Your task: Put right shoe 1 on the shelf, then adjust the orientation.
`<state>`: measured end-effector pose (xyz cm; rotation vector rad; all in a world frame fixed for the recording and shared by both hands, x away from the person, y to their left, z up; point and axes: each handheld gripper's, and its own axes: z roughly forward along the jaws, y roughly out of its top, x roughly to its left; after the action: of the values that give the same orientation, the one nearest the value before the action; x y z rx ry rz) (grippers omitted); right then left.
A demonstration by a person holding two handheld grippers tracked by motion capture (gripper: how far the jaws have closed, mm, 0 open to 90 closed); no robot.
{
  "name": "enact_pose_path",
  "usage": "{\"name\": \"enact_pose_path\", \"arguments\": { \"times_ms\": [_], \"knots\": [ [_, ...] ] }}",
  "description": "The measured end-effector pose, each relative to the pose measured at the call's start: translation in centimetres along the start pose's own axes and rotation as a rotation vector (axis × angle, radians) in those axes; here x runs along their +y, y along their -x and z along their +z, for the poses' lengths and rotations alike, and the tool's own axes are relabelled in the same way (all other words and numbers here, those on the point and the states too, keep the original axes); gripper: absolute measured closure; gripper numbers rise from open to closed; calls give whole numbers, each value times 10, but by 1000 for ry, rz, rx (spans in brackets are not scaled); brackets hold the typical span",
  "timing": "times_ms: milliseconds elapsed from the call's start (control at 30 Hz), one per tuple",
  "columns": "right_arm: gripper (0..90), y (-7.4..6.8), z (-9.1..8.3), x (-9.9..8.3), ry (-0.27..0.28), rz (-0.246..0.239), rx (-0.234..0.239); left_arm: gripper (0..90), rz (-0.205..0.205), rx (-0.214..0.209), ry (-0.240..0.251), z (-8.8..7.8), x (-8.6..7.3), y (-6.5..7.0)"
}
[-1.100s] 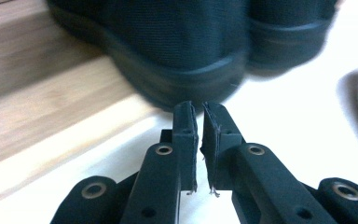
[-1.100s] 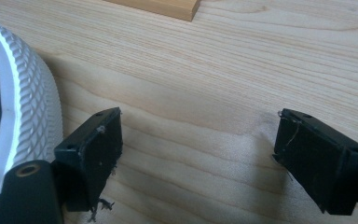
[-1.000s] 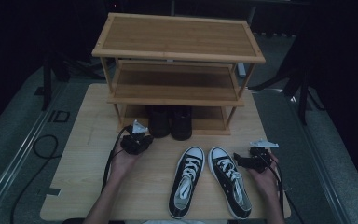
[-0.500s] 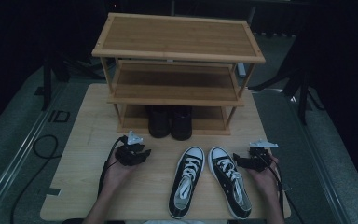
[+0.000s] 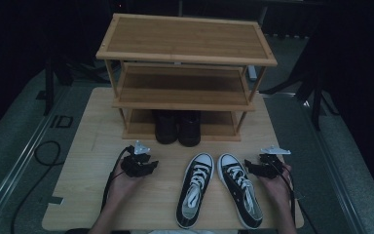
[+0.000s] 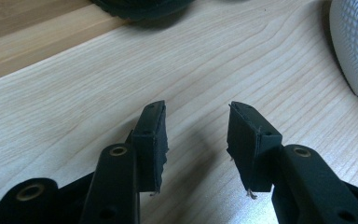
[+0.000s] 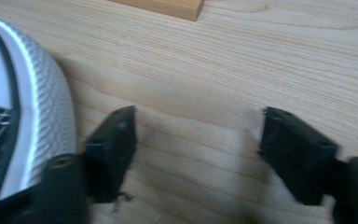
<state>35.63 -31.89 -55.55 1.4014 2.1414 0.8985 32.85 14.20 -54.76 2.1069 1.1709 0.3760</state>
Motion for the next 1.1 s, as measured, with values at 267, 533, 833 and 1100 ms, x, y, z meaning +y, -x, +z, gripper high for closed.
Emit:
{"name": "enact_pose_path", "arguments": {
  "times_ms": [267, 533, 833, 1100],
  "knots": [
    [452, -7, -13, 6, 24, -24, 19, 576, -4, 2, -7, 2, -2, 0],
    [679, -19, -41, 18, 59, -49, 81, 576, -8, 5, -10, 2, -2, -1],
    [883, -35, -67, 23, 63, -115, 128, 577, -11, 8, -7, 1, -3, -2],
    [900, -48, -88, 22, 64, -146, 180, 577, -10, 10, -6, 1, -3, -2]
  ]
}}
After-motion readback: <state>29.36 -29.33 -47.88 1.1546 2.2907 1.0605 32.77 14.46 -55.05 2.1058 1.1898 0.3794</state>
